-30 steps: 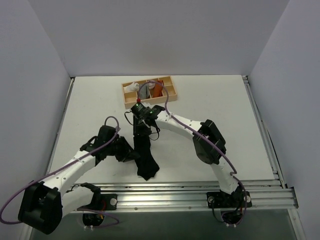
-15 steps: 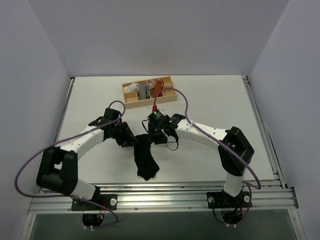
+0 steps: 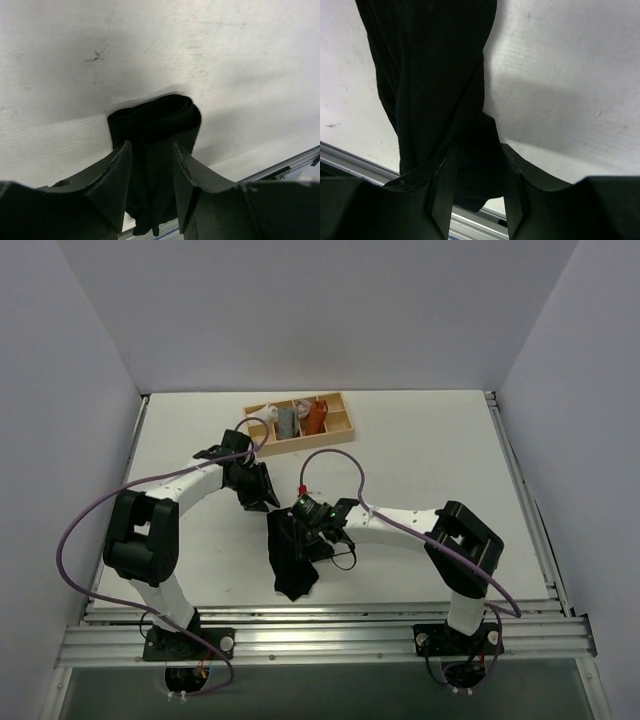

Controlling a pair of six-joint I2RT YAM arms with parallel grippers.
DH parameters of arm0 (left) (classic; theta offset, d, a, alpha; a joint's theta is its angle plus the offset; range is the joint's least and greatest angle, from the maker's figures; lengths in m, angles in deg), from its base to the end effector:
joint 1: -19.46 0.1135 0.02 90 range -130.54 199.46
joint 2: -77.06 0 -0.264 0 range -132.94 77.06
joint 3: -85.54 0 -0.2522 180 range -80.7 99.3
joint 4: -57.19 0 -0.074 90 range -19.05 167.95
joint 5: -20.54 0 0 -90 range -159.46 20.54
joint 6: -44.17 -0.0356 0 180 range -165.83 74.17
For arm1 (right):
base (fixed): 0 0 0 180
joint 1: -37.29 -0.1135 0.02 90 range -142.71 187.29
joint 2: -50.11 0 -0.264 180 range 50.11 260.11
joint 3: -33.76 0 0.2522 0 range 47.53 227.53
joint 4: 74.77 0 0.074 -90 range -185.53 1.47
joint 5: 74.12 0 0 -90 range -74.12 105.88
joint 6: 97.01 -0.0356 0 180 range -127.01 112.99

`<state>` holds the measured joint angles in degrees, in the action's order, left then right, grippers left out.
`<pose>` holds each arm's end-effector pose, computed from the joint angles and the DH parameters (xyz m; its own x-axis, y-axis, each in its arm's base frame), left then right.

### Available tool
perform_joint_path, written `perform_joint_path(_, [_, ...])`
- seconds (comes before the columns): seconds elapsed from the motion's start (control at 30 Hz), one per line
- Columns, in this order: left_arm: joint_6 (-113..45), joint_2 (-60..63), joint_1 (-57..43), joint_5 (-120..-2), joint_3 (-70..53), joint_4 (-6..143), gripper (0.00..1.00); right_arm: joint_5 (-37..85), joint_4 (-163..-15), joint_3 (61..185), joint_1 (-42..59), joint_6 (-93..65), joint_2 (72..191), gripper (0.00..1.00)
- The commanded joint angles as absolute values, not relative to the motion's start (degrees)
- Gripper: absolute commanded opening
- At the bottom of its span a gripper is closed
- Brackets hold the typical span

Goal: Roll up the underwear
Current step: Fold the underwear

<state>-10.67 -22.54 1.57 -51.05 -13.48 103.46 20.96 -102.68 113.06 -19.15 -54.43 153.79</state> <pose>0.3284 -0.1178 0.1957 -0.9458 -0.2689 -0.1823 -0.1537 0.8647 -0.4782 0.2069 0.3176 0.1793 -0.9291 -0.0738 -0.3623 -0.2598 0.8275 0.4978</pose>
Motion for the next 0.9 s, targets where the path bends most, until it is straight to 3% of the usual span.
perform_joint_path(0.0, [-13.9, -24.7, 1.8, -52.7, -12.2, 106.8, 0.46, 19.8, -102.2, 112.0, -20.4, -56.3, 151.4, 0.34])
perform_joint_path(0.13, [-15.2, -25.2, 1.8, -50.7, -12.7, 105.6, 0.45, 18.3, -102.5, 111.0, -22.1, -57.5, 151.2, 0.34])
perform_joint_path(0.23, [-16.3, -25.9, 1.8, -50.4, -12.9, 105.4, 0.35, 17.6, -102.9, 109.7, -22.6, -58.3, 150.7, 0.34])
perform_joint_path(0.33, [-16.8, -26.3, 2.1, -51.3, -13.7, 104.6, 0.15, 16.1, -103.3, 107.4, -23.5, -59.7, 149.4, 0.34])
perform_joint_path(0.37, [-17.0, -26.2, 2.7, -51.2, -14.5, 103.9, 0.03, 16.1, -103.5, 106.8, -24.1, -60.7, 148.4, 0.33])
perform_joint_path(0.4, [-17.1, -26.0, 3.0, -51.2, -15.0, 103.6, 0.02, 14.2, -103.6, 105.5, -24.2, -61.3, 147.9, 0.33])
perform_joint_path(0.7, [-18.1, -23.8, 6.1, -48.4, -18.3, 101.0, 0.04, 11.8, -102.8, 100.6, -25.7, -64.7, 143.1, 0.34])
perform_joint_path(0.87, [-22.1, -20.4, 5.4, -35.4, -17.6, 95.3, 0.41, 11.2, -103.7, 102.5, -25.7, -63.6, 143.9, 0.34])
